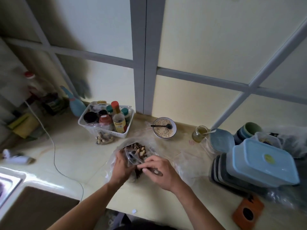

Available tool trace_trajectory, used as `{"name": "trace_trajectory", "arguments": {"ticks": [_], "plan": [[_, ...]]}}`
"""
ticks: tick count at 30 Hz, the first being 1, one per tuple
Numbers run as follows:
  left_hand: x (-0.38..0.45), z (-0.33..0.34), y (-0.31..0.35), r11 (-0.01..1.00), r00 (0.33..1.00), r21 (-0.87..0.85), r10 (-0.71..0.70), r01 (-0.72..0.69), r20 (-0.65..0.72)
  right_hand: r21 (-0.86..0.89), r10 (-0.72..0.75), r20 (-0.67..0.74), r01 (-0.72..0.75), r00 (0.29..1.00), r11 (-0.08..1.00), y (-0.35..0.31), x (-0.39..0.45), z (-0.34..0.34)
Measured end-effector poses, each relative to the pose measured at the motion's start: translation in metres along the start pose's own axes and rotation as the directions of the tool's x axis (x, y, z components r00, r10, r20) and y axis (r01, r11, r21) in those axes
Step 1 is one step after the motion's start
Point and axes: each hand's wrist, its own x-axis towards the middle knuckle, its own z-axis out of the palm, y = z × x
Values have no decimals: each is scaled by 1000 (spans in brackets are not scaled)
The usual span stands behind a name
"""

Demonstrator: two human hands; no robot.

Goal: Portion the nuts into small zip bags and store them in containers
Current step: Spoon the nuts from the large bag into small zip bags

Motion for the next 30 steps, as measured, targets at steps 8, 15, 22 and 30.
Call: {"name": "trace_trajectory", "arguments": {"ticks": [8,15,22,30], "plan": [[-9,1,5,1000,997,-18,10,-12,-77,147,15,-216,17,976,989,13,-2,-24],[-16,5,10,998,996,-51,41,-45,-73,223,351,-299,-293,887,930,32,-7,-8],[-24,3,16,997,992,-48,59,-65,-116,622,692,11,-546,722,561,71,4,21],[-24,4,15,993,986,-65,92,-102,-141,553,868,-336,-669,366,497,100,0,10]]}}
